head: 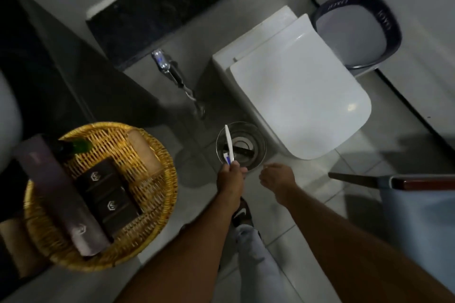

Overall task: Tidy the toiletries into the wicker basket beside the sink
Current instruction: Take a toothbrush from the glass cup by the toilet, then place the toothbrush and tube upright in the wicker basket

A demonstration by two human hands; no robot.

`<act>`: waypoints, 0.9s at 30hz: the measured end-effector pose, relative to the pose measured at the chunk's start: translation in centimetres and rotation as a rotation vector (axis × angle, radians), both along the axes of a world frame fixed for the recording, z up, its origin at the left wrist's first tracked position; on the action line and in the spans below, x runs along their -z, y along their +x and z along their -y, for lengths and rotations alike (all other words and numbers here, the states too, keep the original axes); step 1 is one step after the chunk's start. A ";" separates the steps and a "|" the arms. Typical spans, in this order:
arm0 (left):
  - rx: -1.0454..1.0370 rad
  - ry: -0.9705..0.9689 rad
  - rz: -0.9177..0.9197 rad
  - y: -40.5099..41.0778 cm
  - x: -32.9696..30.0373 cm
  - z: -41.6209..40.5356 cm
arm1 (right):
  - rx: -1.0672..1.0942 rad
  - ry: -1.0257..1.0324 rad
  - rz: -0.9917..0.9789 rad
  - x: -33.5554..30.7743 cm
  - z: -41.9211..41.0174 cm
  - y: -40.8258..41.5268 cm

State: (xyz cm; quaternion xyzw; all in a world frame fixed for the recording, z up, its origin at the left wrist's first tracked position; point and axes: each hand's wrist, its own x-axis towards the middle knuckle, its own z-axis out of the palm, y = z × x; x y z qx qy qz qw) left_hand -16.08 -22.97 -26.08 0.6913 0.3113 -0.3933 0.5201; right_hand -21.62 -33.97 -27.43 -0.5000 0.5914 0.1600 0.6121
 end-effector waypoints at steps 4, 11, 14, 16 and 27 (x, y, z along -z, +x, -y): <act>0.055 -0.026 0.084 1.1 -5.3 2.0 | 0.093 -0.109 0.180 -7.1 -0.4 0.5; 0.267 -0.267 0.331 6.3 -20.6 3.1 | 0.193 -0.400 0.584 -22.5 -1.7 6.0; 0.397 -0.338 0.476 9.2 -28.3 -0.1 | 0.055 -0.570 0.719 -28.8 -3.0 8.8; 0.420 -0.337 0.525 10.7 -32.6 -3.6 | -0.123 -0.894 0.798 -32.3 -4.3 10.1; 0.417 -0.420 0.325 12.3 -37.7 -25.1 | -1.345 -1.652 0.894 -39.0 -17.2 13.4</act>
